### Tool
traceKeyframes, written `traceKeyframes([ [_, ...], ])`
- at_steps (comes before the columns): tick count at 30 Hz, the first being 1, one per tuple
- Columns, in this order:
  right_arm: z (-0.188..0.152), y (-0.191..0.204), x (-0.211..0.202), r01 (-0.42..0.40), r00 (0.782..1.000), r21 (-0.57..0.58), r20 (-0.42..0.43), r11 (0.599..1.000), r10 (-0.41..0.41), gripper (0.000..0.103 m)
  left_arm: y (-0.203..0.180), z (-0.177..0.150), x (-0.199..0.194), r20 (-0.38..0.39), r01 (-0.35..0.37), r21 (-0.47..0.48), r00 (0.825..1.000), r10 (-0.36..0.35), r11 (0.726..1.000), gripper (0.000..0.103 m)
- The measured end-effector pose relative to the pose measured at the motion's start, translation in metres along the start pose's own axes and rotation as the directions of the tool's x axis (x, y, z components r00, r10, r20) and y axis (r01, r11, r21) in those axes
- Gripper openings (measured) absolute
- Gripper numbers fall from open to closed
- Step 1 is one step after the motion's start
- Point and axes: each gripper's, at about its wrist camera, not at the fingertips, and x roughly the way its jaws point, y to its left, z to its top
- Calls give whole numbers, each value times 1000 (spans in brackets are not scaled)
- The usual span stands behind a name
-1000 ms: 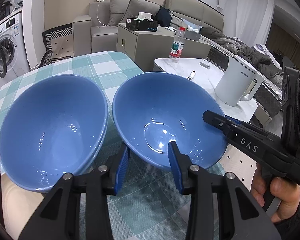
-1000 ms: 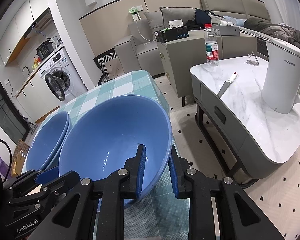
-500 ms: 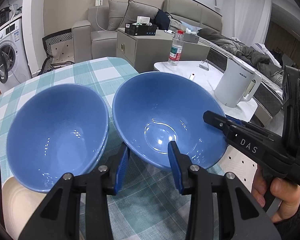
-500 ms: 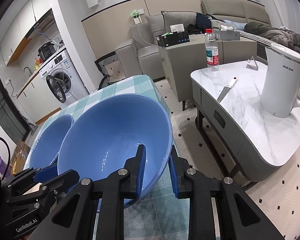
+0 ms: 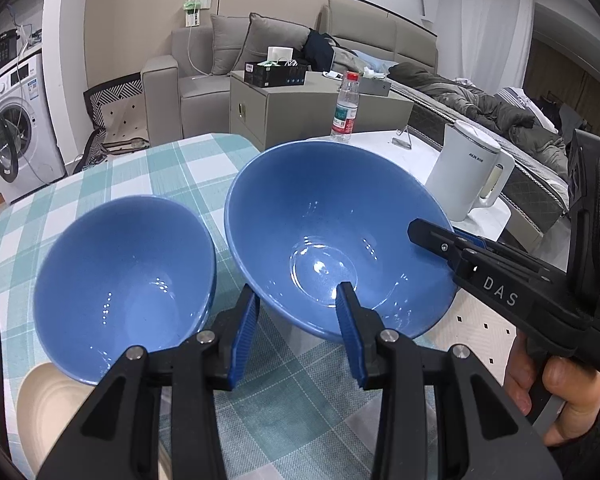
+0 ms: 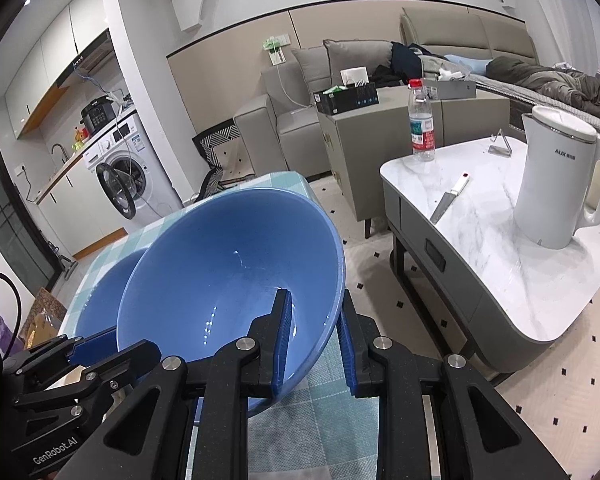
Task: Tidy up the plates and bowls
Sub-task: 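Lift the blue bowl with both grippers, then carry the held blue bowl with both grippers over the other blue bowl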
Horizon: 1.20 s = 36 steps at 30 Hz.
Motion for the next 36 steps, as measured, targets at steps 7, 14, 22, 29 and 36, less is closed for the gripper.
traceKeyframes([
  [7,1,5,-18,-4,999,-1,36,1000,4,23,-2,4,-12,23,-1,13,1000,1,1000,38],
  [14,6,13,-34,-11,997,-8,73,1000,12,23,-3,8,-24,44,-4,25,999,3,1000,38],
  [22,7,24,-47,-12,995,-21,99,1000,14,23,1,11,-35,71,-10,32,997,8,999,38],
  [29,8,37,-53,-20,993,-47,117,999,26,23,11,9,-44,88,-21,23,996,19,1000,38],
  [36,7,54,-52,-26,993,-71,116,997,34,23,26,9,-51,104,-19,10,994,18,1000,38],
])
